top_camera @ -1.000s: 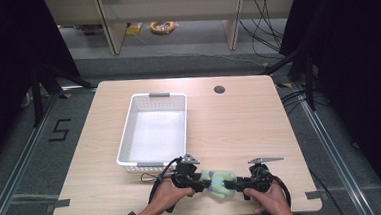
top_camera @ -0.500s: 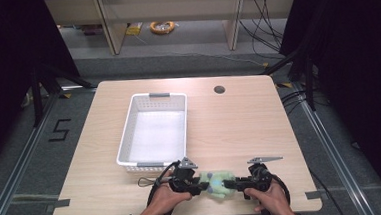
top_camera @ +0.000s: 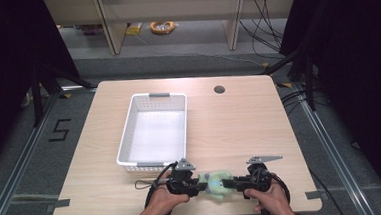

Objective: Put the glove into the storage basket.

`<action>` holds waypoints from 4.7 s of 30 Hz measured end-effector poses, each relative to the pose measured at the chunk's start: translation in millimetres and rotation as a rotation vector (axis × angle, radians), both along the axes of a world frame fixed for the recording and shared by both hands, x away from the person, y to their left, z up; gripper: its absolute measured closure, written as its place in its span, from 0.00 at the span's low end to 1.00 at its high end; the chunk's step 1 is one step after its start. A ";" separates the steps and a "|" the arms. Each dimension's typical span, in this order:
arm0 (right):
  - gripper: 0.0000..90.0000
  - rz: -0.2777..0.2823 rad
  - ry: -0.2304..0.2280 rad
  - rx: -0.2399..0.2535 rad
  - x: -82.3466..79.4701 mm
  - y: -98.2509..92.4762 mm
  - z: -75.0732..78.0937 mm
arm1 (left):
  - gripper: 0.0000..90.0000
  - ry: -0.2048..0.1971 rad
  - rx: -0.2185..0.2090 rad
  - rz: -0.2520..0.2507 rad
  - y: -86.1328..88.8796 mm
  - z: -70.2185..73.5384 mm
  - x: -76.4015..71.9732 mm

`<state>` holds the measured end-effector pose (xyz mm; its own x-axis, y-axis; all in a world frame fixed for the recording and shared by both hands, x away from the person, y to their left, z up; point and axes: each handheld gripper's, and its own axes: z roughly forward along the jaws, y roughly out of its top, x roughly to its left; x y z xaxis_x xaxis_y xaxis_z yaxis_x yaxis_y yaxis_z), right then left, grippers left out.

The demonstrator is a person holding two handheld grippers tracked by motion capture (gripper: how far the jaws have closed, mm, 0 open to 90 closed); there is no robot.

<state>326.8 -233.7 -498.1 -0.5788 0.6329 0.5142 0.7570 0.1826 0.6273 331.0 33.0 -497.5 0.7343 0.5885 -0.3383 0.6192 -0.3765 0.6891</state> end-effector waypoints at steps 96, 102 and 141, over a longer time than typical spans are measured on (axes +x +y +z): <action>0.84 0.213 -0.042 -0.107 123.8 181.9 105.0 | 0.83 0.033 -0.077 0.285 170.8 82.3 71.2; 0.84 0.221 -0.032 -0.097 127.1 190.8 102.0 | 0.82 0.039 -0.063 0.306 178.0 81.3 72.1; 0.83 0.120 0.130 -0.219 162.0 197.2 51.2 | 0.60 0.018 0.037 0.331 178.5 75.2 77.4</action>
